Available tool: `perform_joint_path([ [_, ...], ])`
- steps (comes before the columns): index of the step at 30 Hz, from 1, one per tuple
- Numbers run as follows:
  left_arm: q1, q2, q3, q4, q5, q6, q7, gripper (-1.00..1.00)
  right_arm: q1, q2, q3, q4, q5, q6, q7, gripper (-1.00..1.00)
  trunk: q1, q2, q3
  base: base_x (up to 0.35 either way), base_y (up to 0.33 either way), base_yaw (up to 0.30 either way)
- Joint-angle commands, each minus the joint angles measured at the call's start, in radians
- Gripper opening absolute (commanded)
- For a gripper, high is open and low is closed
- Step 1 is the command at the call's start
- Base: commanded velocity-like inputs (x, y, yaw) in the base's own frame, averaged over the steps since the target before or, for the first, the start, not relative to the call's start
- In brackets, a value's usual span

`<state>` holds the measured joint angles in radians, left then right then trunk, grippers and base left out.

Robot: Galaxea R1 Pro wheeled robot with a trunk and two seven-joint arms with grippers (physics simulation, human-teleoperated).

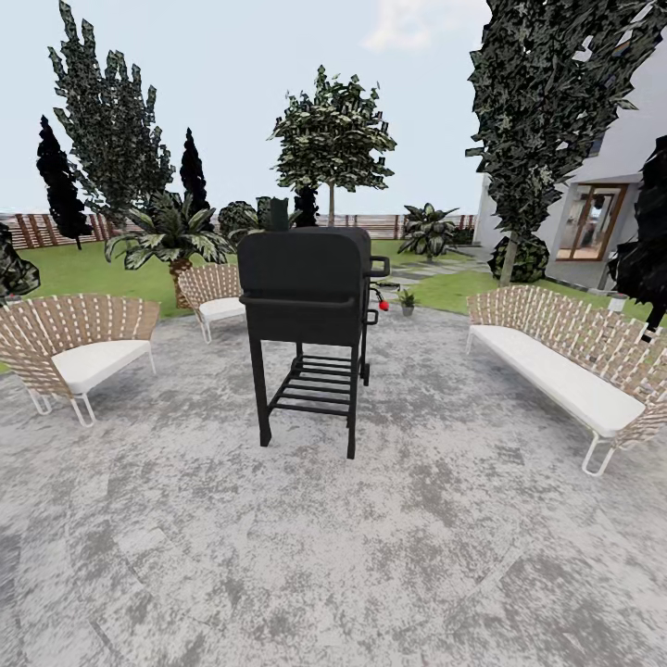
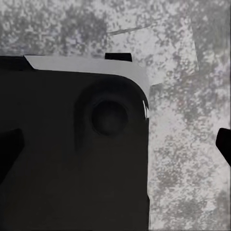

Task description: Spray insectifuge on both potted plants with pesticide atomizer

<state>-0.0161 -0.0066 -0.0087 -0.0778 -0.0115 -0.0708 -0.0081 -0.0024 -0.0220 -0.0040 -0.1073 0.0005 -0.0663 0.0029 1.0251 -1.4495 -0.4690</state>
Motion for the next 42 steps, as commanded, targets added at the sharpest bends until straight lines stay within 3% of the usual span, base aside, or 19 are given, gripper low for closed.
perform_joint_path([
  [1,-0.006,0.002,-0.001,-0.005,-0.002,-0.009,-0.001,1.0,-0.001,-0.006,-0.001,-0.006,0.0,-0.009,0.0,1.0,0.0,0.0,-0.001,0.0,0.0,0.0],
  [4,-0.024,0.016,-0.002,-0.022,-0.004,-0.026,-0.002,1.0,-0.008,-0.021,-0.002,-0.023,0.0,-0.025,0.0,1.0,0.0,0.0,-0.001,0.0,0.0,0.0],
  [5,-0.079,0.018,-0.002,-0.217,-0.004,-0.095,-0.002,1.0,-0.009,-0.022,-0.003,-0.296,0.0,-0.214,0.0,1.0,0.0,0.0,-0.001,0.0,0.0,0.0],
  [10,-0.154,0.028,-0.002,-0.218,-0.015,-0.108,-0.002,1.0,-0.034,-0.024,0.0,-0.385,0.001,-0.243,0.002,1.0,0.0,0.0,-0.001,0.0,0.0,0.0],
  [15,-0.174,0.027,-0.003,-0.217,-0.017,-0.124,-0.001,1.0,-0.039,-0.023,0.001,-0.414,0.001,-0.246,0.003,1.0,0.0,0.0,-0.001,0.0,0.0,-0.003],
  [21,-0.166,0.031,-0.003,-0.202,-0.018,-0.204,-0.001,1.0,-0.04,-0.024,0.0,-0.418,0.002,-0.246,0.003,1.0,0.0,0.0,0.0,0.0,0.0,-0.195],
  [33,-0.166,0.036,0.005,-0.2,-0.015,-0.213,-0.001,1.0,-0.041,-0.024,-0.002,-0.415,0.001,-0.247,0.002,1.0,0.0,0.0,-0.002,0.0,0.0,-0.172],
  [42,-0.166,0.036,0.006,-0.2,-0.015,-0.214,0.0,1.0,-0.041,-0.024,-0.002,-0.411,0.003,-0.254,0.002,1.0,0.034,-0.063,-0.037,0.0,0.0,-0.187],
])
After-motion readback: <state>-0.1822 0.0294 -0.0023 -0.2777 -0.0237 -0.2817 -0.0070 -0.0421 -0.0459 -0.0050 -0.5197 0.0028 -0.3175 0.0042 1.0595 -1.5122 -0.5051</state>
